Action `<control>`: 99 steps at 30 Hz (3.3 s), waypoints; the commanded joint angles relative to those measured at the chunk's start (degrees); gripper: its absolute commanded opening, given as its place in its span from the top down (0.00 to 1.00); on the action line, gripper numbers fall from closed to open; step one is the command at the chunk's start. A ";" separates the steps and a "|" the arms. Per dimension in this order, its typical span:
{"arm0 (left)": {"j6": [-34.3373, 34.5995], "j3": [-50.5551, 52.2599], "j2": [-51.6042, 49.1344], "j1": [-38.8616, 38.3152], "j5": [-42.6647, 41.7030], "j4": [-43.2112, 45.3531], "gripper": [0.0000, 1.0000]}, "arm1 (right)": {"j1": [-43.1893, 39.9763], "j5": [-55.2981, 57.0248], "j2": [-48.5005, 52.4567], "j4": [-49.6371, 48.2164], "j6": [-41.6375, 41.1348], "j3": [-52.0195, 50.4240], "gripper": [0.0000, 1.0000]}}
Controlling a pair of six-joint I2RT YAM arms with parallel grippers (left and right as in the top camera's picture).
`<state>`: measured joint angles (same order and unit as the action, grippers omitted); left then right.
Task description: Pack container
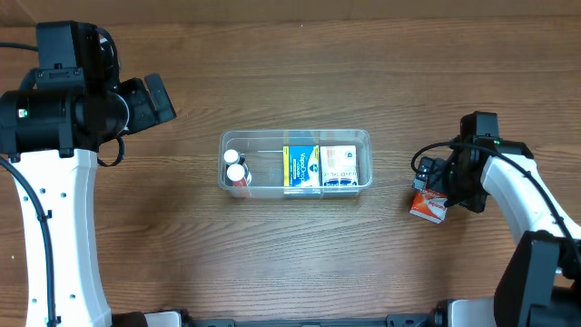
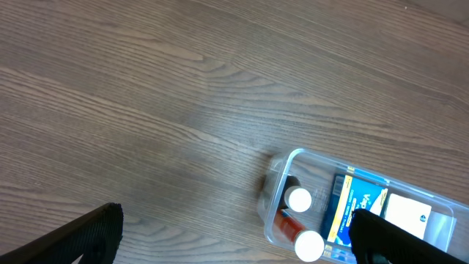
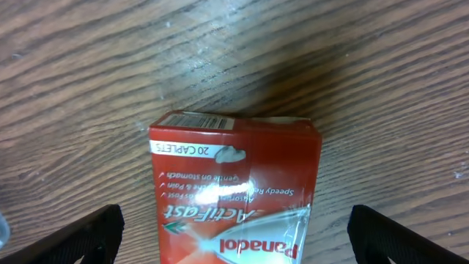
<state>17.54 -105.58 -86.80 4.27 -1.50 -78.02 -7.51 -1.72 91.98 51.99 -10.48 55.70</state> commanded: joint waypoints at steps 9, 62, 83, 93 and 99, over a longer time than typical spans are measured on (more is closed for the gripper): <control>-1.27 -0.66 -0.09 0.31 0.42 0.20 0.00 | -0.15 -1.16 7.58 -0.98 0.07 -0.37 0.00; -1.29 -0.66 -0.09 0.31 0.42 -0.31 0.00 | 32.24 4.35 13.68 11.82 -0.17 37.33 0.00; -10.16 0.96 -0.94 -6.45 2.08 8.37 0.00 | 14.64 10.71 -0.79 1.88 -6.45 43.74 0.00; -10.29 11.82 15.87 -6.56 2.12 7.10 0.00 | 14.67 13.57 -22.86 6.80 -11.19 28.61 0.00; -10.21 37.00 42.18 -6.56 5.33 15.80 0.00 | 14.67 14.51 -45.40 2.08 -14.14 1.55 0.00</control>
<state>8.49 -77.91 -54.28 -2.22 0.97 -64.05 7.20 11.31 53.89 54.41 -22.35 66.28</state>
